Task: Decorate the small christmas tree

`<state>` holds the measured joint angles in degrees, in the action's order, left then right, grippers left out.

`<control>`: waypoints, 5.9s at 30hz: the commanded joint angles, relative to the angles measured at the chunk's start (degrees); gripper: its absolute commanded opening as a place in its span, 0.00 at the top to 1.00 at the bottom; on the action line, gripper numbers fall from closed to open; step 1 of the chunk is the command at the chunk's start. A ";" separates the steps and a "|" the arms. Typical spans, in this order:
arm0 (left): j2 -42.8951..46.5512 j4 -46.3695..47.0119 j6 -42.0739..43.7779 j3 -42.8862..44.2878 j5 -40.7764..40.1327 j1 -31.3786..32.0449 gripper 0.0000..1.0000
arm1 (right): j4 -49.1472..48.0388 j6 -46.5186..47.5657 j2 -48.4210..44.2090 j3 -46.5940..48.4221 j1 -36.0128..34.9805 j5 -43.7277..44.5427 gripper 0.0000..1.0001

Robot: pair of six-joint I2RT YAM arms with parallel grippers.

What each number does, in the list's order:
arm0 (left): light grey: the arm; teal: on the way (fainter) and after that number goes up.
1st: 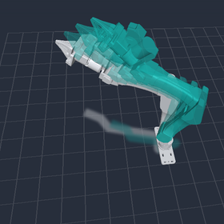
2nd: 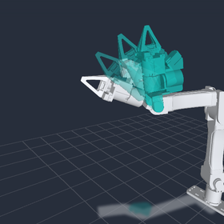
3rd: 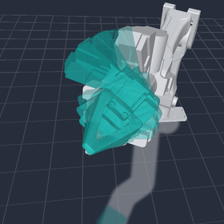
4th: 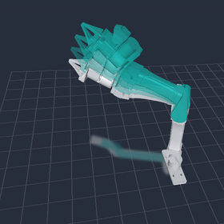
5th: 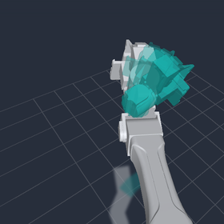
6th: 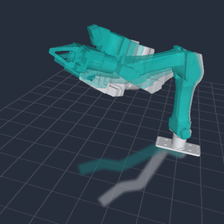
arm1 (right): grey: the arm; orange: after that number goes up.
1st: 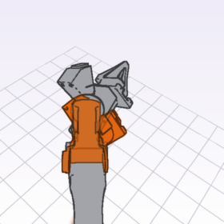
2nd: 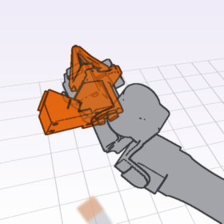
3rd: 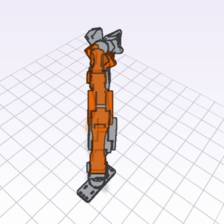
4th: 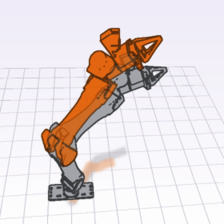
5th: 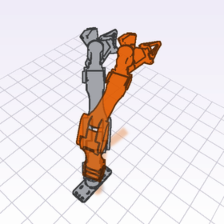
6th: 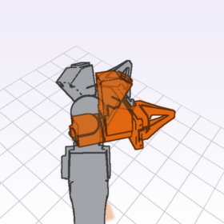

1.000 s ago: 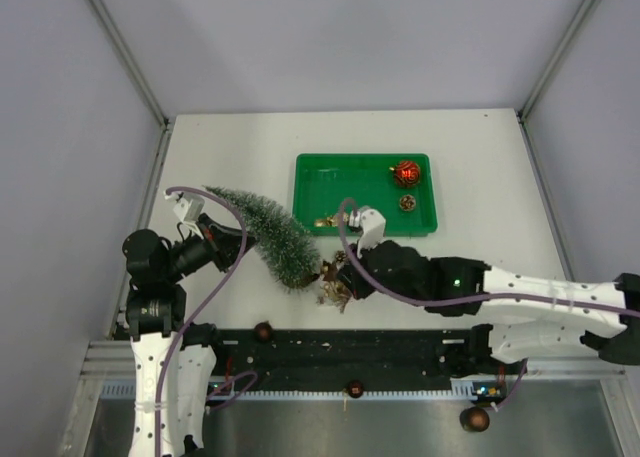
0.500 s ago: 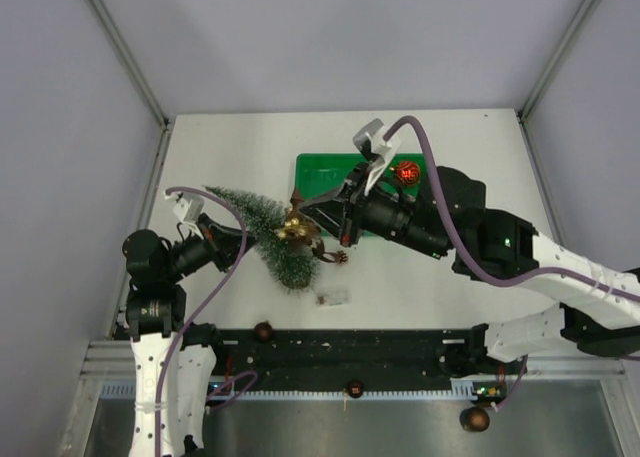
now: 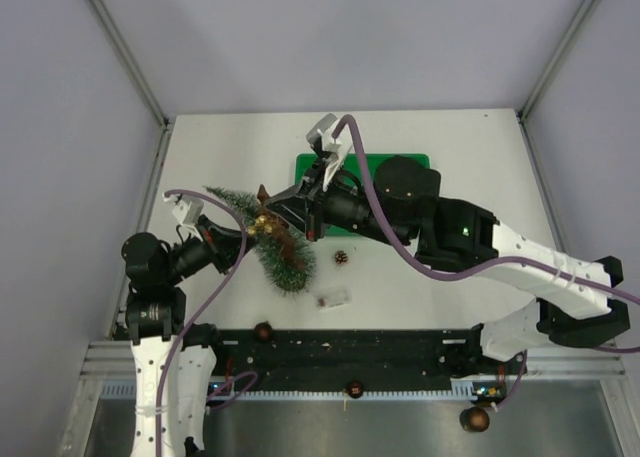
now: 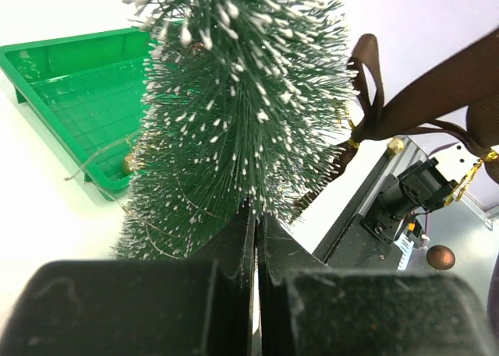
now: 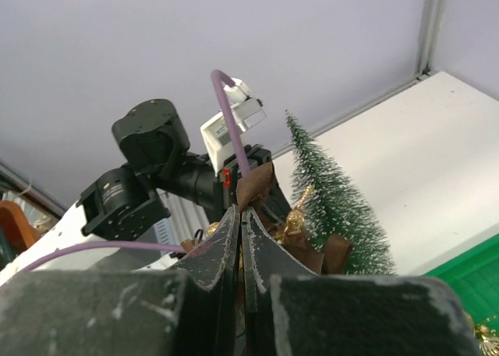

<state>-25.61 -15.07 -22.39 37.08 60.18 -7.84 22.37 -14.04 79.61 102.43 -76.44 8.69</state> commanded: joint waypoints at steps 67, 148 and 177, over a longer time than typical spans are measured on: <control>-0.76 4.00 2.53 -1.05 4.94 -0.07 1.00 | -27.97 -13.90 -17.46 -36.76 21.87 -12.89 0.45; 1.00 4.88 1.91 -1.57 7.05 -0.07 1.00 | -1.55 -15.67 -7.64 -35.02 33.97 20.14 0.18; -0.32 4.44 3.41 -2.10 5.91 -0.07 1.00 | -10.59 -12.50 22.07 -39.07 50.43 21.63 0.28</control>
<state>-25.10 -12.08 -20.60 35.18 66.52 -7.84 17.72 -27.73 100.09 62.61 -26.81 31.27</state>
